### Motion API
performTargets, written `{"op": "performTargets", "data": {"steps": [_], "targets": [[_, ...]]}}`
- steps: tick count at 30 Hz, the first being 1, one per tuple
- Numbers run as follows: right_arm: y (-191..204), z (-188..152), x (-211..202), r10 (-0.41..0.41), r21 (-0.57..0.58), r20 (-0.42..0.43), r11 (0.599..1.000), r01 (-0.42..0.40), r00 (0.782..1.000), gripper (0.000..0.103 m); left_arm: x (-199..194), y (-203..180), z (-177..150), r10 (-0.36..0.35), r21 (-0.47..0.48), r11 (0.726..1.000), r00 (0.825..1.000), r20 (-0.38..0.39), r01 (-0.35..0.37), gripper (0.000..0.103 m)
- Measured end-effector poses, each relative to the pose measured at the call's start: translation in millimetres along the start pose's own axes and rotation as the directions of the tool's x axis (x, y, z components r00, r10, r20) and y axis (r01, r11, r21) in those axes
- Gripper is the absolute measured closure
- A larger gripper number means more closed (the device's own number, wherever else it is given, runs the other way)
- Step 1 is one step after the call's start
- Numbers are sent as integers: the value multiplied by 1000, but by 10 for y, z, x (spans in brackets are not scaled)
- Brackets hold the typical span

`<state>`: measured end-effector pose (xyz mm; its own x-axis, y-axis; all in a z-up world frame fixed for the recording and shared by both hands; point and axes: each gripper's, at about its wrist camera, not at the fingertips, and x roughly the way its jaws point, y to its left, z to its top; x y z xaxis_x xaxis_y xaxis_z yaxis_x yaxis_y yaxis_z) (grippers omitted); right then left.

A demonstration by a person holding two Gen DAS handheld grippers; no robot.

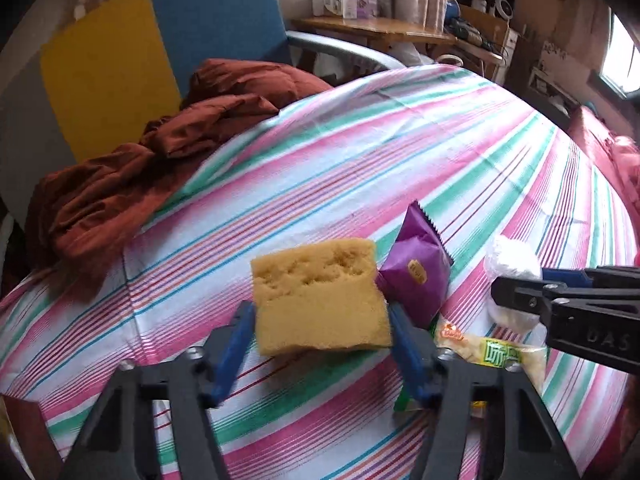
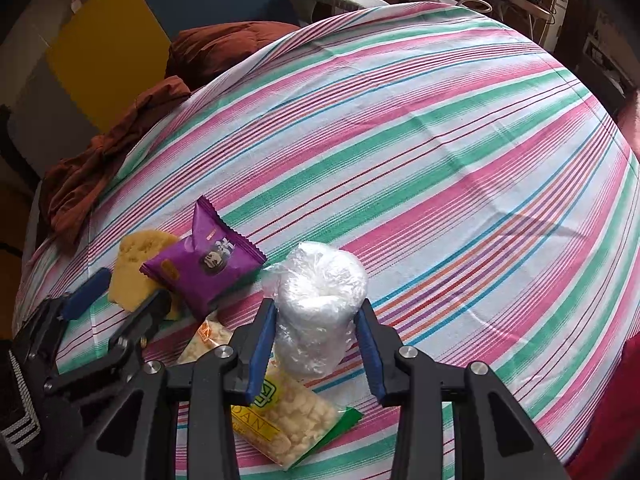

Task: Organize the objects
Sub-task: 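Grasp the yellow sponge with the left tool while the right tool holds the plastic bundle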

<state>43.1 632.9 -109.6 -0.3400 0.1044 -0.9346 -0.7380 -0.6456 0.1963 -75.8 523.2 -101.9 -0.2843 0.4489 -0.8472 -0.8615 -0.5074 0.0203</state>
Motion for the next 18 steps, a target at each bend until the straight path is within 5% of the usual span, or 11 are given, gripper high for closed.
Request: {"op": "performTargets", "data": {"steps": [9, 18], "targets": [[144, 10, 56, -22, -80, -6, 997, 21, 1000, 65, -372, 157, -394, 40, -151, 988, 999, -26, -43, 44], [415, -107, 29, 12, -206, 7, 978, -10, 1000, 66, -1025, 90, -1101, 112, -220, 971, 992, 66, -95, 45]]}}
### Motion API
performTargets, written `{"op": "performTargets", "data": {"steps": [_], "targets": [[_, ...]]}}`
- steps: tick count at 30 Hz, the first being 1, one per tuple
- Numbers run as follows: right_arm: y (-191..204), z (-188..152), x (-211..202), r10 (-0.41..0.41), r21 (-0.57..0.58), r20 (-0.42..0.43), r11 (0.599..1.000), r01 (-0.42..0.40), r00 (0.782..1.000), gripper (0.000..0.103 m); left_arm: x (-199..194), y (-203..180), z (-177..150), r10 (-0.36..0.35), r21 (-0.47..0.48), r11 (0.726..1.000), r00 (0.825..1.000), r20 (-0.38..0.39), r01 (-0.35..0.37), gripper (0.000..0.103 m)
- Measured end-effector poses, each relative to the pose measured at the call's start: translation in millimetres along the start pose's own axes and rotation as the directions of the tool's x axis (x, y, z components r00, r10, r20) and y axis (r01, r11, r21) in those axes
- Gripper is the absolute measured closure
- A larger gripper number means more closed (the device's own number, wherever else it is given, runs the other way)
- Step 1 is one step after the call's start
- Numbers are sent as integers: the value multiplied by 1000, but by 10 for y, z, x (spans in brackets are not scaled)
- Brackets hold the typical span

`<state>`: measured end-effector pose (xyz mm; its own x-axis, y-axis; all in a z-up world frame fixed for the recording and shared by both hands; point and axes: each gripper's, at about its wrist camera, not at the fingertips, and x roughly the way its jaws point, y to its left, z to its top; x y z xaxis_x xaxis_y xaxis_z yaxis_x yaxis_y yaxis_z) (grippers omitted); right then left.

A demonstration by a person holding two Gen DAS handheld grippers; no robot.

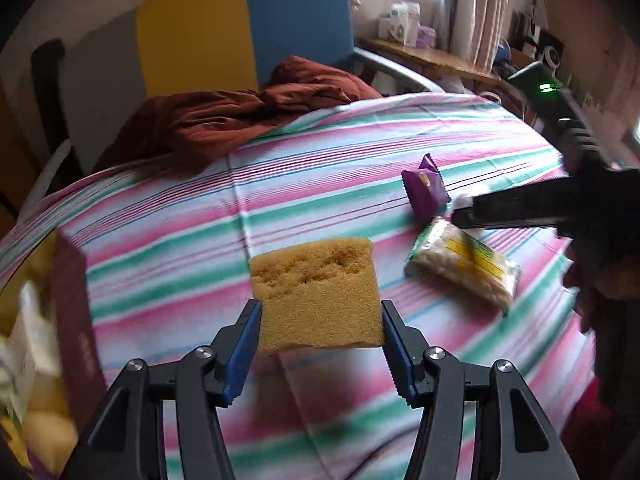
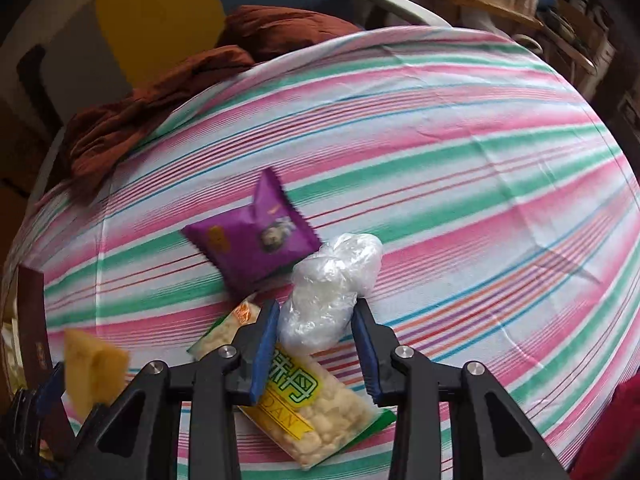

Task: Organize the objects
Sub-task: 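Grasp the yellow sponge with the left tool while the right tool holds the plastic bundle, then carry the yellow sponge and plastic bundle over the gold tray with both tools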

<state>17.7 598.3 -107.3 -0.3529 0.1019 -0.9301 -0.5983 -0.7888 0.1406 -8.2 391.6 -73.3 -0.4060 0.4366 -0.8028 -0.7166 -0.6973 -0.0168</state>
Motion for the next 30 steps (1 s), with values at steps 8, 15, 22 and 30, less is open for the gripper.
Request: {"op": "performTargets", "data": {"steps": [8, 15, 22, 30], "targets": [[30, -42, 7, -22, -27, 6, 999, 23, 1000, 68, -297, 49, -183, 11, -7, 1000, 999, 49, -11, 45], [41, -53, 44, -39, -31, 8, 999, 39, 999, 69, -392, 160, -260, 18, -28, 999, 998, 56, -16, 44], [53, -61, 19, -46, -40, 29, 998, 47, 999, 69, -443, 249, -325, 26, -46, 999, 998, 61, -23, 45], [132, -92, -268, 11, -75, 156, 997, 0, 988, 71, -453, 308, -371, 27, -65, 998, 998, 53, -23, 45]]}}
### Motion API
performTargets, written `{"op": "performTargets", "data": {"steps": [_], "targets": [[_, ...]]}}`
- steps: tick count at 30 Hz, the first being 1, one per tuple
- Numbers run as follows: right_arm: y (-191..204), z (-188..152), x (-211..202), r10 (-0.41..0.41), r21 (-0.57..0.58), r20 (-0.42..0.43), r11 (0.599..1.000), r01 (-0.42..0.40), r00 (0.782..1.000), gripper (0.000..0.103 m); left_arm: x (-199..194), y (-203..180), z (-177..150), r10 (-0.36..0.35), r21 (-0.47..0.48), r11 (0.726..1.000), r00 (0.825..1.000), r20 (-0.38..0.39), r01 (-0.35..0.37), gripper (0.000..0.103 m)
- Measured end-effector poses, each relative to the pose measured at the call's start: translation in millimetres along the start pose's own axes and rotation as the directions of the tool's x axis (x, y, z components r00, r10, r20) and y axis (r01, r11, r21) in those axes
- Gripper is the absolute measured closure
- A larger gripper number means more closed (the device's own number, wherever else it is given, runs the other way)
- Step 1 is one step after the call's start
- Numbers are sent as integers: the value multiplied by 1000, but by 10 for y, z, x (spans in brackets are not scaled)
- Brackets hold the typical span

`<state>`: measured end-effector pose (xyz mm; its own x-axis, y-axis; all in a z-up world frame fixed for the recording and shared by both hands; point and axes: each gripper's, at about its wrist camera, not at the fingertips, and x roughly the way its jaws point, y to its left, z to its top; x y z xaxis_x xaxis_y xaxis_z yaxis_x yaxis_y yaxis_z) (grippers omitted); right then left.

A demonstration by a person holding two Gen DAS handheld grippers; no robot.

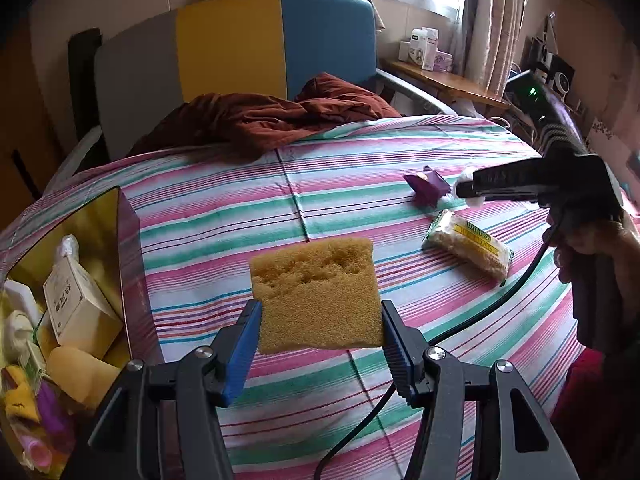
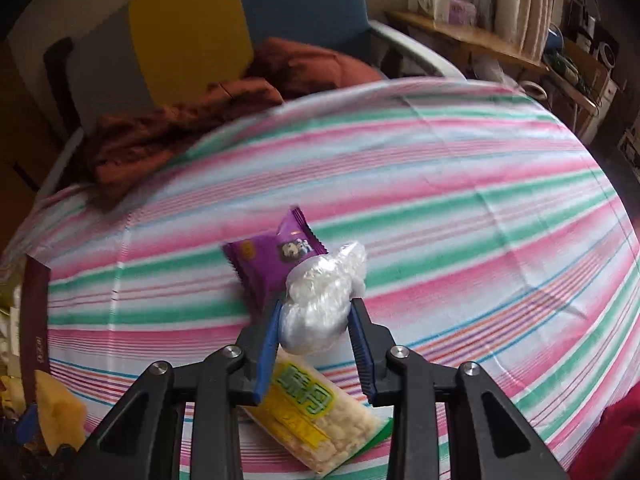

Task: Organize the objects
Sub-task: 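Carry the yellow sponge and plastic bundle over the gold tray with both tools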

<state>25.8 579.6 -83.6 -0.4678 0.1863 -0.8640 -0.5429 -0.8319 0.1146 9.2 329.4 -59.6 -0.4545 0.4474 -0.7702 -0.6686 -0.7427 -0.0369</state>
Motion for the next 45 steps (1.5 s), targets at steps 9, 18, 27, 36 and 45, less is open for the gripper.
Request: {"op": "performTargets", "data": {"steps": [9, 18, 27, 36, 45], "targets": [[333, 12, -208, 165, -114, 47, 981, -159, 985, 72, 57, 98, -27, 4, -29, 1000, 999, -32, -5, 44], [932, -247, -204, 349, -345, -137, 860, -375, 927, 72, 79, 314, 78, -23, -115, 993, 998, -54, 16, 45], [1147, -470, 78, 219, -443, -241, 842, -308, 945, 72, 298, 153, 2, -15, -42, 999, 993, -120, 10, 44], [1048, -382, 186, 203, -404, -246, 867, -291, 948, 61, 425, 121, -23, -20, -51, 999, 989, -146, 12, 35], [1074, -374, 160, 209, -436, -206, 855, -281, 956, 72, 426, 88, -49, -21, -17, 1000, 992, -124, 19, 45]]}}
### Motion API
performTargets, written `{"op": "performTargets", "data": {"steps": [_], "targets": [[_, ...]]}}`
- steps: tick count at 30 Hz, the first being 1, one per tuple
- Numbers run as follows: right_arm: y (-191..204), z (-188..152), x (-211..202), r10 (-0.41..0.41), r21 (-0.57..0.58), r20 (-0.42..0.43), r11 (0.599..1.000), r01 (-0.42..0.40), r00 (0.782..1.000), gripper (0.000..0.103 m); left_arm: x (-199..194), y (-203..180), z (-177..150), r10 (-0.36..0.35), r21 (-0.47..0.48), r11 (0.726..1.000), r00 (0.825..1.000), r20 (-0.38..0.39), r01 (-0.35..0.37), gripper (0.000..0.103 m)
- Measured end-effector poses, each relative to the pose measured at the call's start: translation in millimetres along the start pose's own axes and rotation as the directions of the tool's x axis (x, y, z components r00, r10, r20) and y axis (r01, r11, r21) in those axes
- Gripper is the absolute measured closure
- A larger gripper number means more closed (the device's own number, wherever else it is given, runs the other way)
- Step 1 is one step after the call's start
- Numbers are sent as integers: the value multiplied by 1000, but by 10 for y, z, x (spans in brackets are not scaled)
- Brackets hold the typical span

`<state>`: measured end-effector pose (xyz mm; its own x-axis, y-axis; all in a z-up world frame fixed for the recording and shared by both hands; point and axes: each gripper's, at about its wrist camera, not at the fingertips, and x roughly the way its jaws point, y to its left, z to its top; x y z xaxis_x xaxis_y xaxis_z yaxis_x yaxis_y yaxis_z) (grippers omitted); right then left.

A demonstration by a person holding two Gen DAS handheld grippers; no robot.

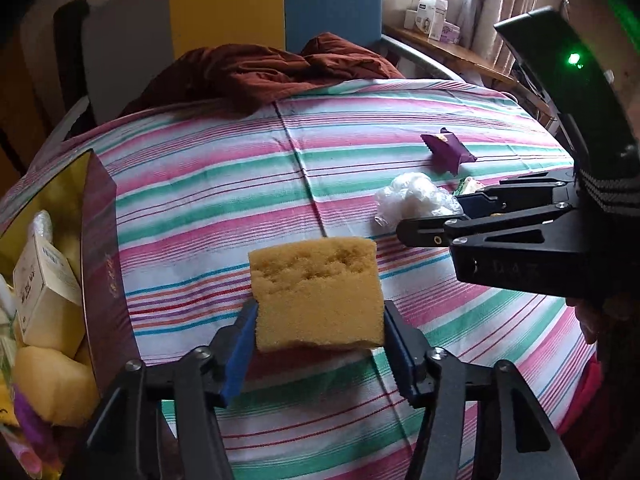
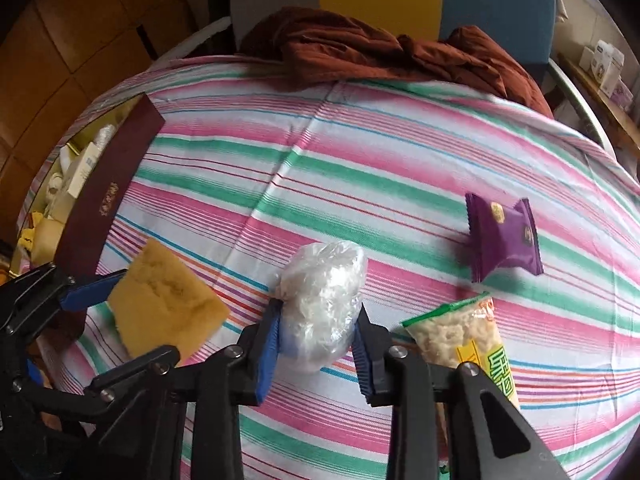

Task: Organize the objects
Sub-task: 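Carry the yellow sponge and plastic bundle over the gold tray with both tools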

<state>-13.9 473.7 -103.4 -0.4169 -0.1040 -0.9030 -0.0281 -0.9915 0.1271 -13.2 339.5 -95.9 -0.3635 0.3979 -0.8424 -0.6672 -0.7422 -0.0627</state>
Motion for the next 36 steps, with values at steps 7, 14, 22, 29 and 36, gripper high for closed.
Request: {"op": "performTargets", "data": {"steps": [7, 14, 22, 29, 36], "targets": [[-1, -15, 24, -8, 4, -13, 1000, 8, 1000, 72, -354, -7, 17, -2, 20, 1000, 996, 85, 0, 45], [-15, -25, 39, -29, 24, -17, 999, 29, 999, 72, -886, 88, 7, 19, 33, 999, 981, 191, -25, 44], [64, -34, 112, -79, 19, -44, 997, 80, 996, 72, -1324, 360, -75, 56, 1, 998, 963, 263, -59, 44], [234, -36, 86, -126, 23, -66, 992, 127, 990, 72, -1494, 682, -225, 87, -59, 995, 957, 276, -74, 43], [560, -40, -106, -109, 38, -21, 993, 109, 994, 72, -1562, 919, -391, 104, -118, 990, 957, 272, -74, 43]]}}
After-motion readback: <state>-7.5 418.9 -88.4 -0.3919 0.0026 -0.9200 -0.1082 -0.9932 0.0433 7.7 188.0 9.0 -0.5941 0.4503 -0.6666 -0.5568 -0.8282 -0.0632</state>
